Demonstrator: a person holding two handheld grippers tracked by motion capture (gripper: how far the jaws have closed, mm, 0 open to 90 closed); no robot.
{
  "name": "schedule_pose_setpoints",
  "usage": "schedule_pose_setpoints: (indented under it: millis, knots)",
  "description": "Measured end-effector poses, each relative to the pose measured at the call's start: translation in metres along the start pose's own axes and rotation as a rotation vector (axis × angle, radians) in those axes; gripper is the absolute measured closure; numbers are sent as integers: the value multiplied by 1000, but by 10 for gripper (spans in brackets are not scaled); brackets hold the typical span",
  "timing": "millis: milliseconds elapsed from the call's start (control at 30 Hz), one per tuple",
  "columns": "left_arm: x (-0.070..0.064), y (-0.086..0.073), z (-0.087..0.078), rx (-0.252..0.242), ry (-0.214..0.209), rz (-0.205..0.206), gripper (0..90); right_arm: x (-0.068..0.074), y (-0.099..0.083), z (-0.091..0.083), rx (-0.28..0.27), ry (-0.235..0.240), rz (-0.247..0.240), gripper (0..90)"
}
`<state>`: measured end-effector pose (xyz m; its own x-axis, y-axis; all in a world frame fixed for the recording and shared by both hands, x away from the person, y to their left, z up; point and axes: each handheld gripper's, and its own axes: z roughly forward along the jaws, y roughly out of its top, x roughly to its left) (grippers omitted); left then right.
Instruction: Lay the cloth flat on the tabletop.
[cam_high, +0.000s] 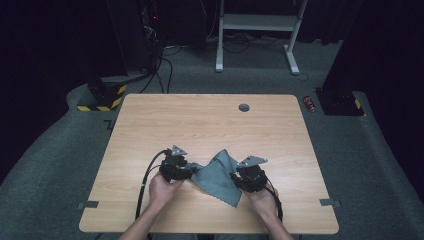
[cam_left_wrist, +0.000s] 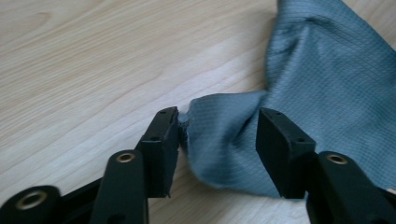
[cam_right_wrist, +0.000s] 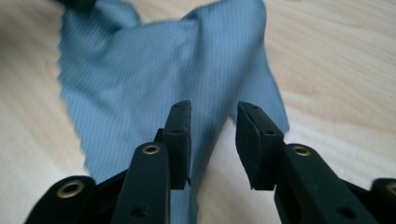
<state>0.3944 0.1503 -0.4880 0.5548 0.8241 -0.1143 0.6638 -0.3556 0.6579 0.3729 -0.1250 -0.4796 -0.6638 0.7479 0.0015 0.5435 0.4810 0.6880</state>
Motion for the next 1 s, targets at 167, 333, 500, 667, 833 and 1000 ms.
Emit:
schedule_pose_setpoints:
  millis: [167, 333, 500, 667, 833, 1000]
  knots:
    - [-10, 5, 10, 34, -14, 36, 503, 0, 9, 12, 15, 11, 11, 635]
    - [-10, 7, 15, 72, -11, 55, 767, 0, 11, 24, 48, 33, 0, 807]
    - [-7, 10, 5, 20, -17, 40, 883, 0, 11, 16, 33, 26, -29, 886]
    - [1, 12, -14, -72, -3, 4, 885, -2, 13, -1, -16, 9, -27, 887]
    - [-1, 6, -22, -80, 4, 14, 883, 4, 5, -7, -12, 30, -54, 886]
    - [-2, -18, -12, 0, -19, -22, 864, 21, -19, 3, 66, 76, -99, 880]
